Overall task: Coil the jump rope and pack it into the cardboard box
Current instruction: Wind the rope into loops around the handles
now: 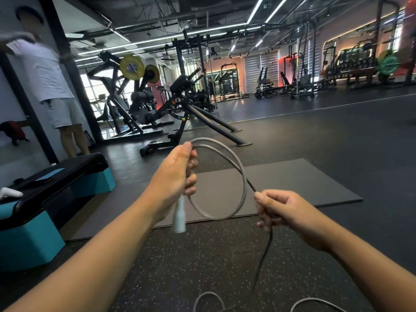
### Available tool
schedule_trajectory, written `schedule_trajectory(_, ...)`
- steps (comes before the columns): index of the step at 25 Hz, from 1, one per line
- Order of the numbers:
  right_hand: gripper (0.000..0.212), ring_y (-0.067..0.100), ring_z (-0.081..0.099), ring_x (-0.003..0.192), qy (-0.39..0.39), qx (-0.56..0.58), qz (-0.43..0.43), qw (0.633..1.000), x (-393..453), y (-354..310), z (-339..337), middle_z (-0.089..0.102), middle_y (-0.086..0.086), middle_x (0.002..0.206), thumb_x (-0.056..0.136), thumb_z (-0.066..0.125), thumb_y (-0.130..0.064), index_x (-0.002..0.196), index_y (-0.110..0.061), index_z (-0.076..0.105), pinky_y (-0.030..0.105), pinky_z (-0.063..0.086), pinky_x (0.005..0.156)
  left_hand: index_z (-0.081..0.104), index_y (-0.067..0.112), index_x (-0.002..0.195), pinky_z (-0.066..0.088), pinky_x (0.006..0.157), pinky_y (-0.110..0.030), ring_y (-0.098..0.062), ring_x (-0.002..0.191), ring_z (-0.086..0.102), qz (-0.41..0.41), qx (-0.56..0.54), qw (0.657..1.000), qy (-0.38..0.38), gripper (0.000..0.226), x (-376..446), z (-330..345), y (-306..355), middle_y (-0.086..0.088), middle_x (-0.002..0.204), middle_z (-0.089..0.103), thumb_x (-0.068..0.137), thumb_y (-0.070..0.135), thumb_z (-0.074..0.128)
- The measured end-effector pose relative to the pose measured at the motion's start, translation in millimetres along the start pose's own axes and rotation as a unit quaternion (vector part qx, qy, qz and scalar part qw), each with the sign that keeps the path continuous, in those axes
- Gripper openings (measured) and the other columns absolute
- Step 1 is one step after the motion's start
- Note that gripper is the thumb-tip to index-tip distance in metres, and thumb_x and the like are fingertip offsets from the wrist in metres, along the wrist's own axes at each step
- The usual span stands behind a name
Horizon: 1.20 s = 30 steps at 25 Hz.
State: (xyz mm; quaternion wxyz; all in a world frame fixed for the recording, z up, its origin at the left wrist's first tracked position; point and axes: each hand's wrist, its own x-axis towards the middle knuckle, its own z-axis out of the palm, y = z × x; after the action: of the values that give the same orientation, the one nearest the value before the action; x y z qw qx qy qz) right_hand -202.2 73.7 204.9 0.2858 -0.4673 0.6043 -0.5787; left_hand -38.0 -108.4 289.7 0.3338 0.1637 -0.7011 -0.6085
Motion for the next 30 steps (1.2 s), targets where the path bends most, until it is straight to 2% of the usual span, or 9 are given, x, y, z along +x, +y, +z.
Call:
schedule_trajectory(2,0.039,0.018,0.058,0.071,-0.034,0.05,0.019,0.998,-2.0,6.3,12.1,0.055,0.002,0.074,0.093,0.064,-0.05,0.092,-0.013,0.072,0.059,0.057,0.094,0.042,0.017,0.095,0.029,0.048,-0.025,-0.009,0.051,0.029,-0.006,-0.112,0.992,0.051,0.026,-0.5,13.3,-4.2,0.005,0.073,0.038,0.109,0.039,0.037)
schedule_trajectory(4,0.032,0.009,0.057,0.072,-0.054,0.057,0.001,0.997,-4.1,6.5,31.9,0.056,-0.003,0.079,0.09,0.071,-0.045,0.112,-0.021,0.073,0.035,0.061,0.083,0.038,0.017,0.094,0.031,0.047,-0.024,-0.008,0.049,0.03,-0.01,-0.18,0.979,0.1,0.024,0.4,30.1,-10.3,0.004,0.076,0.037,0.111,0.034,0.036)
schedule_trajectory(7,0.053,0.001,0.058,0.073,-0.04,0.059,-0.044,0.996,-0.1,8.0,55.3,0.06,-0.006,0.082,0.083,0.084,-0.02,0.13,-0.032,0.063,0.017,0.049,0.07,0.037,0.016,0.094,0.035,0.044,-0.024,-0.008,0.046,0.032,-0.024,-0.227,0.961,0.158,0.024,1.5,44.8,-17.9,0.001,0.079,0.035,0.111,0.032,0.033)
schedule_trajectory(10,0.053,-0.002,0.064,0.075,0.025,0.111,-0.073,0.991,7.7,11.6,60.6,0.071,-0.012,0.081,0.081,0.082,-0.002,0.127,-0.023,0.065,0.014,0.051,0.07,0.037,0.014,0.095,0.045,0.048,-0.028,-0.008,0.043,0.04,-0.047,-0.235,0.954,0.182,0.025,-0.3,51.7,-24.2,-0.002,0.077,0.037,0.112,0.031,0.032)
schedule_trajectory(15,0.044,0.002,0.056,0.061,0.065,0.196,-0.083,0.975,11.6,13.1,58.9,0.071,-0.007,0.075,0.083,0.078,-0.017,0.126,-0.024,0.072,0.019,0.039,0.054,0.045,0.001,0.12,0.059,0.075,-0.04,-0.022,0.073,0.062,-0.122,-0.245,0.943,0.19,0.032,-3.1,51.2,-33.5,-0.011,0.094,0.055,0.111,0.03,0.035)
schedule_trajectory(19,0.032,0.01,0.04,0.053,0.059,0.216,-0.1,0.97,22.1,16.0,59.5,0.064,0.007,0.072,0.086,0.076,-0.024,0.118,-0.018,0.075,0.027,0.03,0.051,0.044,-0.004,0.137,0.066,0.065,-0.037,-0.03,0.08,0.079,-0.163,-0.295,0.932,0.137,0.048,-8.9,45.8,-41.4,-0.027,0.125,0.069,0.111,0.034,0.033)
schedule_trajectory(24,0.03,0.013,0.03,0.056,0.068,0.218,-0.093,0.969,29.9,10.1,54.4,0.036,0.004,0.063,0.09,0.071,-0.027,0.116,-0.015,0.077,0.029,0.028,0.054,0.05,-0.009,0.132,0.066,0.071,-0.032,-0.028,0.092,0.078,-0.15,-0.283,0.934,0.158,0.039,-15.1,41.5,-50.8,-0.024,0.114,0.075,0.109,0.022,0.044)
schedule_trajectory(28,0.037,0.011,0.03,0.054,0.058,0.223,-0.095,0.968,37.8,-1.3,49.6,0.036,-0.005,0.06,0.09,0.068,-0.03,0.12,-0.009,0.073,0.028,0.025,0.053,0.056,-0.004,0.126,0.064,0.077,-0.035,-0.024,0.088,0.072,-0.118,-0.228,0.942,0.217,0.03,-12.3,35.0,-48.5,-0.016,0.105,0.072,0.103,0.015,0.059)
schedule_trajectory(30,0.038,0.012,0.029,0.051,0.05,0.181,-0.104,0.977,38.8,-12.7,42.5,0.043,-0.009,0.056,0.095,0.063,-0.029,0.12,-0.002,0.07,0.028,0.026,0.052,0.049,0.005,0.138,0.058,0.092,-0.041,-0.023,0.095,0.068,-0.093,-0.142,0.956,0.241,0.044,-12.4,30.0,-41.1,-0.009,0.109,0.067,0.099,0.015,0.065)
